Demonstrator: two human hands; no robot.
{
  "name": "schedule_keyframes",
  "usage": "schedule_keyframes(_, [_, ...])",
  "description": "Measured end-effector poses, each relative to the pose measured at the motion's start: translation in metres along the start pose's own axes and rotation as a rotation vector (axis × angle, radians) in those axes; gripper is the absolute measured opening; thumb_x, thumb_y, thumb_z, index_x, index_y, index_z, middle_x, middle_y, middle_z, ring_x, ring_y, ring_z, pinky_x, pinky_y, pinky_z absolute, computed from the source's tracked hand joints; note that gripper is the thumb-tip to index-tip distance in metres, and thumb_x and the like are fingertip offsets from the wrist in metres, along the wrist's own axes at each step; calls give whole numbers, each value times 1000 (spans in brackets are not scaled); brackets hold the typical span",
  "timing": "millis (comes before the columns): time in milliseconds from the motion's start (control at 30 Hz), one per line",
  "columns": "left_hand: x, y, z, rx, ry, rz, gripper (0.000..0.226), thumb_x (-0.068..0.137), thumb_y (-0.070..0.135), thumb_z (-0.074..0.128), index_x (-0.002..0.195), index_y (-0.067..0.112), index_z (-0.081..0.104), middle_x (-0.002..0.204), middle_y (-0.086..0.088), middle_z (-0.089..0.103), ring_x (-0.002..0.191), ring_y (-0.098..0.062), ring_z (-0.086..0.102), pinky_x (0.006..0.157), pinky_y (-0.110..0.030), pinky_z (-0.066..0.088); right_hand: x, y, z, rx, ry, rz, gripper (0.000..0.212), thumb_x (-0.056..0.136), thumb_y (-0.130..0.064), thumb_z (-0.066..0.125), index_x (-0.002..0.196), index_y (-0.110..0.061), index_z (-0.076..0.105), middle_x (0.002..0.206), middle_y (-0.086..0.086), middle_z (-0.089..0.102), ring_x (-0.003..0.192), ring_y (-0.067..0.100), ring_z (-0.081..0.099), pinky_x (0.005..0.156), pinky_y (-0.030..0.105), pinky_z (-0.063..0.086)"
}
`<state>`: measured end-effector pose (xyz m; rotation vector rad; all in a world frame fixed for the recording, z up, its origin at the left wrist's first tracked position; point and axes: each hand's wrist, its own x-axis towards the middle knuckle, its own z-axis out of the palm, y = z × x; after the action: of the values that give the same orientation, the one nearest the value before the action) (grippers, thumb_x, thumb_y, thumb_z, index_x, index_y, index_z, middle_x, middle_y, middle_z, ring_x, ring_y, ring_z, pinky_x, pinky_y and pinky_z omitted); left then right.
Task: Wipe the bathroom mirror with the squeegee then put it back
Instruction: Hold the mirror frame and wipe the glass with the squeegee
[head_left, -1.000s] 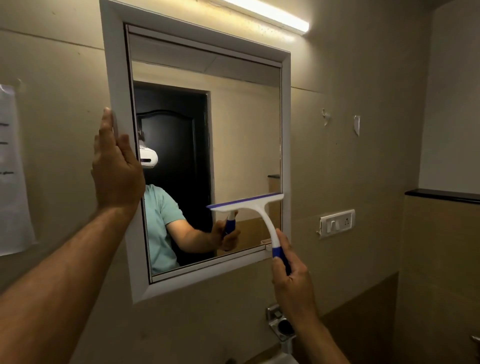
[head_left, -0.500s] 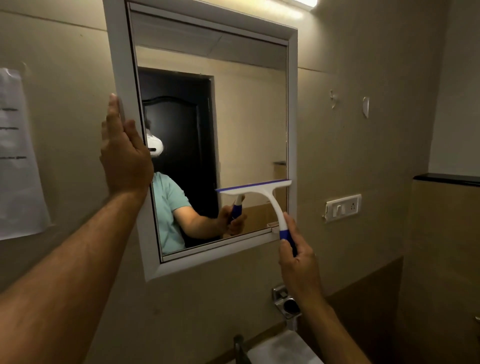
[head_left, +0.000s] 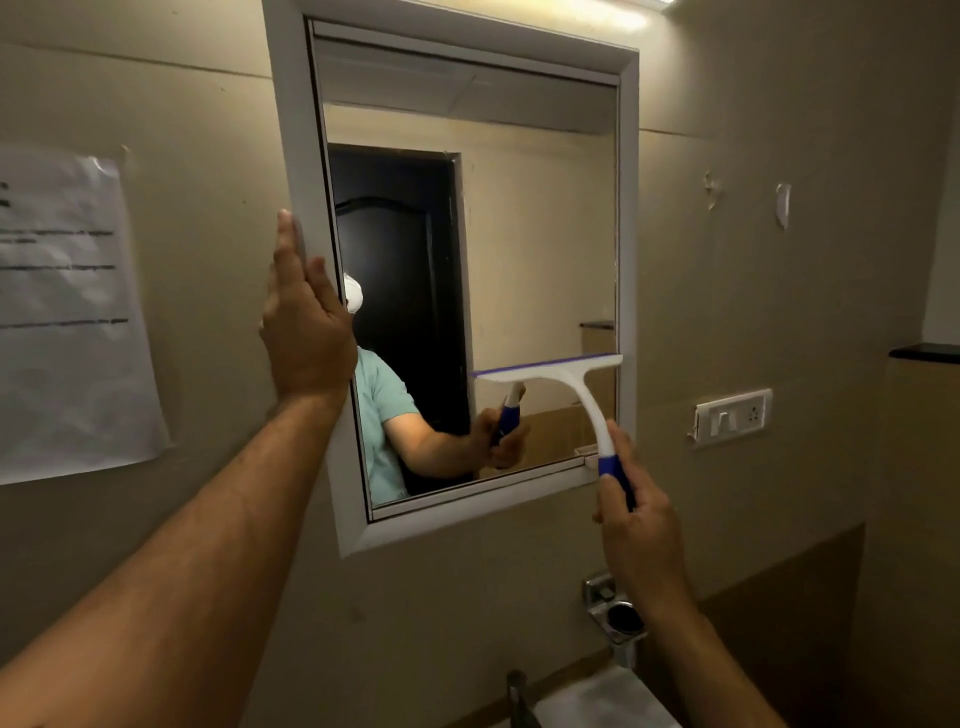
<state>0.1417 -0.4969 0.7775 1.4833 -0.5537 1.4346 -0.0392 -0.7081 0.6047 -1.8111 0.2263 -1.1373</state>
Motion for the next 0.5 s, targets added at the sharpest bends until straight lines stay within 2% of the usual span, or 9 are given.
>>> schedule_keyframes(133, [-4, -3, 0, -11, -7, -2, 46, 106, 27, 33, 151, 13, 33, 150, -6, 43, 134, -22, 44, 104, -18, 32, -26, 22, 2, -30, -21, 86, 49, 101, -17, 42, 145, -40, 36, 80, 14, 55, 61, 13, 50, 53, 22, 47])
schedule_keyframes(267, [-5, -5, 0, -12, -5, 2, 46, 107, 25, 33, 150, 12, 33, 149, -6, 44, 133, -19, 44, 100, -3, 22, -12, 2, -2, -14, -9, 45, 47, 102, -21, 41, 141, -47, 33, 88, 8, 55, 68, 14, 52, 56, 23, 48])
schedule_keyframes(400, [-5, -5, -1, -1, -6, 4, 46, 107, 25, 32, 151, 12, 32, 148, -8, 44, 133, -20, 44, 99, -4, 23, 8, -12, -3, 29, 1, 27, 48, 102, -24, 41, 144, -47, 32, 95, 4, 56, 70, 13, 54, 56, 22, 50])
schedule_keyframes(500, [-7, -3, -2, 5, -5, 3, 45, 107, 24, 32, 151, 12, 32, 147, -9, 45, 131, -21, 45, 99, -6, 24, -6, 2, -1, 25, -8, 52, 48, 102, -21, 41, 142, -46, 34, 85, 9, 55, 59, 5, 52, 51, 19, 48])
